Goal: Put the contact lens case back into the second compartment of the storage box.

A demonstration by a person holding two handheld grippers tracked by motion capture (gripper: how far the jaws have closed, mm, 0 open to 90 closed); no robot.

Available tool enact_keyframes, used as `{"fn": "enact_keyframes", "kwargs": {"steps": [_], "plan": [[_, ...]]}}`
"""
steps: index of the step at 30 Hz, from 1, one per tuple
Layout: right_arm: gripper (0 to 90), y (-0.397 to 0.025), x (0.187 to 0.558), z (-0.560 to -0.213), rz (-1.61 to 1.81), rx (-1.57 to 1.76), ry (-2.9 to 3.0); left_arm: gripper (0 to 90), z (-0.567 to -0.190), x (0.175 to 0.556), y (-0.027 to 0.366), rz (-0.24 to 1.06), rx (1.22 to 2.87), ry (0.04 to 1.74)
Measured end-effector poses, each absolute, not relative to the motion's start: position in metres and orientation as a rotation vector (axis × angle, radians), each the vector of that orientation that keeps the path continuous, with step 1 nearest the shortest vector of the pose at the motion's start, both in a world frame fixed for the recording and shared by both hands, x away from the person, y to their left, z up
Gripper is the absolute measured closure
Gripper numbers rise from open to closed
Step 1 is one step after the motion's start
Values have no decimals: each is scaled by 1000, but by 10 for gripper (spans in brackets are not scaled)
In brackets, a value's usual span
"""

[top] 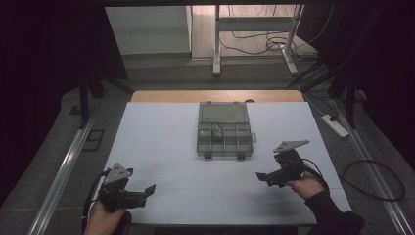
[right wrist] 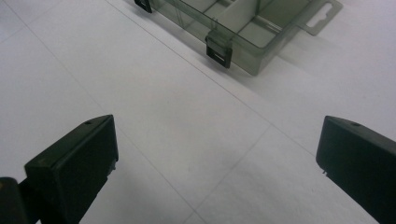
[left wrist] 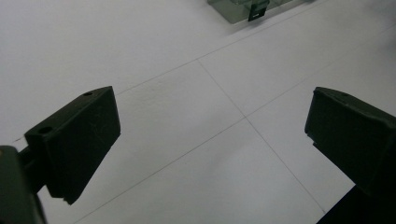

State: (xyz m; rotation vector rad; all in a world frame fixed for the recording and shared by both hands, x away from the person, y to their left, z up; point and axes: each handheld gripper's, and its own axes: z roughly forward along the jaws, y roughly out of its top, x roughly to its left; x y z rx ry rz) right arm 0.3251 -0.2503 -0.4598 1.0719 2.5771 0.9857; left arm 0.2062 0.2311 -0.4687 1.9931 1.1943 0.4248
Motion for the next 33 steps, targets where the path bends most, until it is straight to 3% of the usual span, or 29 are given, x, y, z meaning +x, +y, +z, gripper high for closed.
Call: {"fn": "enact_keyframes", "kwargs": {"steps": [33], "plan": [[0,-312,294,-455,996,1193,2459,34,-469,206,231,427,1992,1200]]}}
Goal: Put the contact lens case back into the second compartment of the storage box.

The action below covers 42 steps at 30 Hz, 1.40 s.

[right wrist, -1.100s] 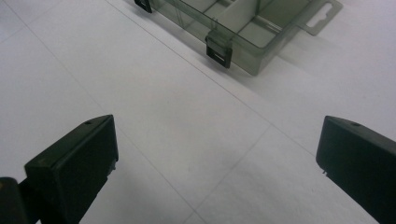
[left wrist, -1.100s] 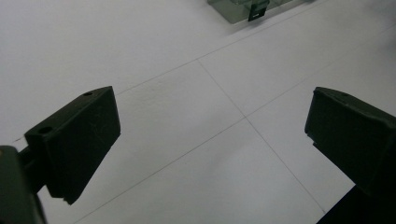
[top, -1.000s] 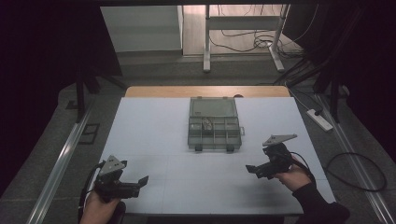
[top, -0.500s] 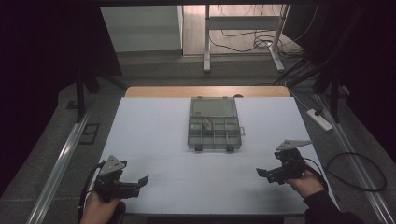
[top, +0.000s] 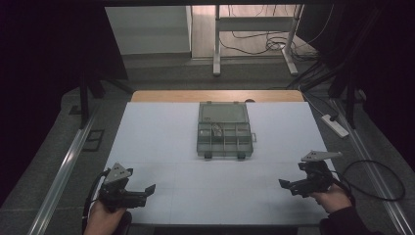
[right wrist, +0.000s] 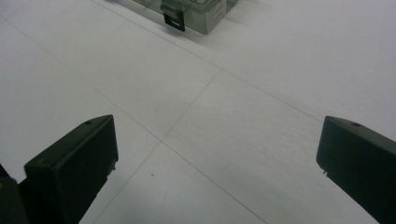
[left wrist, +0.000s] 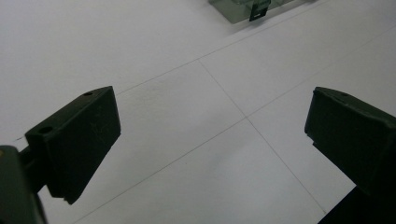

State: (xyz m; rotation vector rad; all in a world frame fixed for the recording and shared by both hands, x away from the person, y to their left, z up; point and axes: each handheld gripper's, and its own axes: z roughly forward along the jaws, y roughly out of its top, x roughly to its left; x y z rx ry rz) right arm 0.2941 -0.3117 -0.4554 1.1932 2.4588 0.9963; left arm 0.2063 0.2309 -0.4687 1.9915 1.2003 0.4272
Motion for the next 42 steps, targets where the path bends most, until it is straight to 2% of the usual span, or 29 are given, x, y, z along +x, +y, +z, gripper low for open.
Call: {"fn": "enact_keyframes", "kwargs": {"steps": [42], "plan": [[0,-349,260,-450,917,1299,2334,35,-469,206,231,430,1991,1208]]}}
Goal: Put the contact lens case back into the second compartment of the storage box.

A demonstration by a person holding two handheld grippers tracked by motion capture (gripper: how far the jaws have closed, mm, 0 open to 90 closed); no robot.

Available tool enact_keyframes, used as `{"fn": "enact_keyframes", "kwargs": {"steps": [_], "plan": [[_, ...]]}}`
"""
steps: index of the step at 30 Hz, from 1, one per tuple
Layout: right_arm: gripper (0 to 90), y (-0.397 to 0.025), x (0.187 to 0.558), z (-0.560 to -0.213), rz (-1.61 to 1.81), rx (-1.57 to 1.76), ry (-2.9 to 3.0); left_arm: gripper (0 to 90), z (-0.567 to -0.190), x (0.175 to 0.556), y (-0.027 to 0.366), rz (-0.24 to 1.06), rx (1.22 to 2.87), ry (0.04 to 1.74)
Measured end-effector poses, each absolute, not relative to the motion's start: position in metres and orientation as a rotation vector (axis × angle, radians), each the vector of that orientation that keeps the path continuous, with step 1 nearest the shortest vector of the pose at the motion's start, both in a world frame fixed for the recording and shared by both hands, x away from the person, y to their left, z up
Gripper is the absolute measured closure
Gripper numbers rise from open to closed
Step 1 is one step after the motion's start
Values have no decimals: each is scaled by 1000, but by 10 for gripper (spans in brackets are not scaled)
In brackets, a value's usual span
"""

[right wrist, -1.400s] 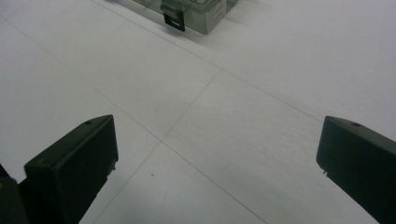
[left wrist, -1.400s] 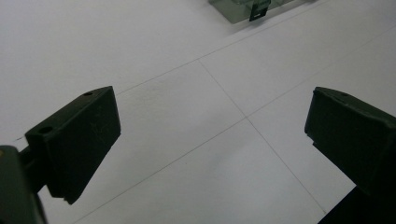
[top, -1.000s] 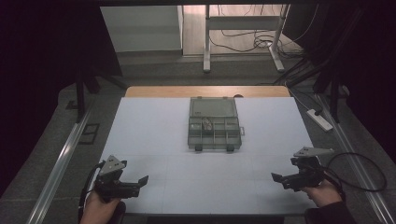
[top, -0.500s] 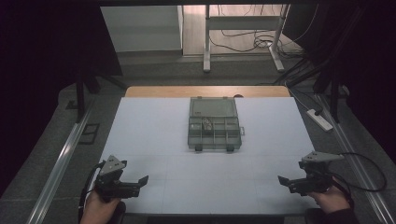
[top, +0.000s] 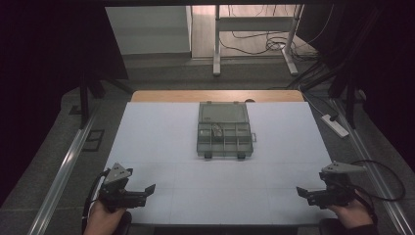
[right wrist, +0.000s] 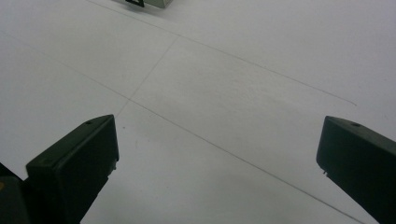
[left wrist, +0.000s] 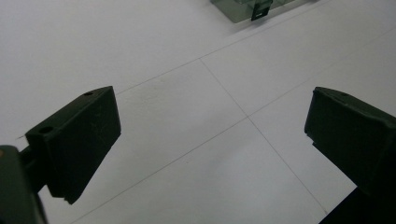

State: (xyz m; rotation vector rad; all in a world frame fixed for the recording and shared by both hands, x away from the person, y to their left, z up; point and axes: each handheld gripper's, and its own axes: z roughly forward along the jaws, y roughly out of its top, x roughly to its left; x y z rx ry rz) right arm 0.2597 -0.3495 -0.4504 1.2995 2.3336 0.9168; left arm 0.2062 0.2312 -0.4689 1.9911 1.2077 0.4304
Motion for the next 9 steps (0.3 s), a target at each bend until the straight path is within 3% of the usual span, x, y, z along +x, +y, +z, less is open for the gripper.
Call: {"fn": "enact_keyframes", "kwargs": {"steps": [9], "plan": [[0,-352,258,-451,895,1317,2334,35,-469,207,231,429,1992,1206]]}}
